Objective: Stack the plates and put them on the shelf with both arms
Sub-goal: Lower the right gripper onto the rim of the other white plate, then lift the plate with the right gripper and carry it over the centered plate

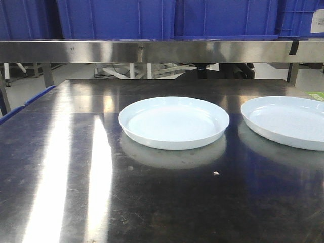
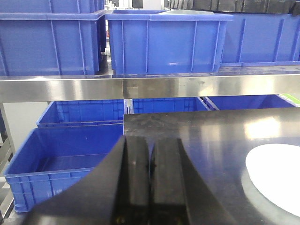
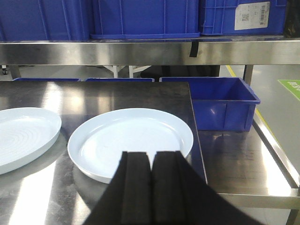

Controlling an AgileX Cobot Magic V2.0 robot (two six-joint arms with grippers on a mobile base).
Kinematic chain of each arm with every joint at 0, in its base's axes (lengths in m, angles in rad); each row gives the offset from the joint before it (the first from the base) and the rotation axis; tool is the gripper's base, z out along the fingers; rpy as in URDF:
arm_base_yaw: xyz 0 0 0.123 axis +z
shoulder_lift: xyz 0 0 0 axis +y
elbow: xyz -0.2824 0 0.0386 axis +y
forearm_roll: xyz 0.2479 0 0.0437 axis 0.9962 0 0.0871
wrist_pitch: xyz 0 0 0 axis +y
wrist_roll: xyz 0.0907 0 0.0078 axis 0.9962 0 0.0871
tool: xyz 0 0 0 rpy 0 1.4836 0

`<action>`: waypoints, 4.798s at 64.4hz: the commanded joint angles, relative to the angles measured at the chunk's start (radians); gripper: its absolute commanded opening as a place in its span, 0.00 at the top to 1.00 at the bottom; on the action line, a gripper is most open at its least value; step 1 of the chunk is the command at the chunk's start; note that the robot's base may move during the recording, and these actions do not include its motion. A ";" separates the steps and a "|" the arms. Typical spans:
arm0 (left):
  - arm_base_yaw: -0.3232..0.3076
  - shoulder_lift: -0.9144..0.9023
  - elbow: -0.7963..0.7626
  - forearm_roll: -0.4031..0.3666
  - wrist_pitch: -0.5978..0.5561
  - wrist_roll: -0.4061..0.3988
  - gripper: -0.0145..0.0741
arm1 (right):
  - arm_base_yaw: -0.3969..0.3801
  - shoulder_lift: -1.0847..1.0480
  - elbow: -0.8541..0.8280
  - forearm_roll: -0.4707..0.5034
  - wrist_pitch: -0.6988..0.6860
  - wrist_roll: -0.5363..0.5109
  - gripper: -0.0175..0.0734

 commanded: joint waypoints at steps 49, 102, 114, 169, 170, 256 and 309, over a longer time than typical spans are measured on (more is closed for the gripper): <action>0.004 0.007 -0.028 0.001 -0.079 -0.001 0.75 | -0.001 0.200 -0.203 0.005 0.092 -0.007 0.75; 0.004 0.007 -0.028 0.001 -0.079 -0.001 0.75 | -0.024 0.978 -0.650 0.034 0.535 -0.007 0.75; 0.004 0.007 -0.028 0.001 -0.079 -0.001 0.75 | -0.116 1.117 -0.774 0.034 0.614 -0.007 0.75; 0.004 0.007 -0.028 0.001 -0.079 -0.001 0.75 | -0.200 1.704 -1.424 0.032 0.896 -0.062 0.38; 0.004 0.007 -0.028 0.001 -0.079 -0.001 0.75 | -0.200 1.710 -1.429 0.032 0.899 -0.062 0.38; 0.004 0.007 -0.026 0.001 -0.079 -0.001 0.75 | -0.207 1.868 -1.521 0.034 0.958 -0.062 0.73; 0.004 0.007 -0.026 0.001 -0.079 -0.001 0.75 | -0.200 1.864 -1.881 0.270 1.212 -0.061 0.75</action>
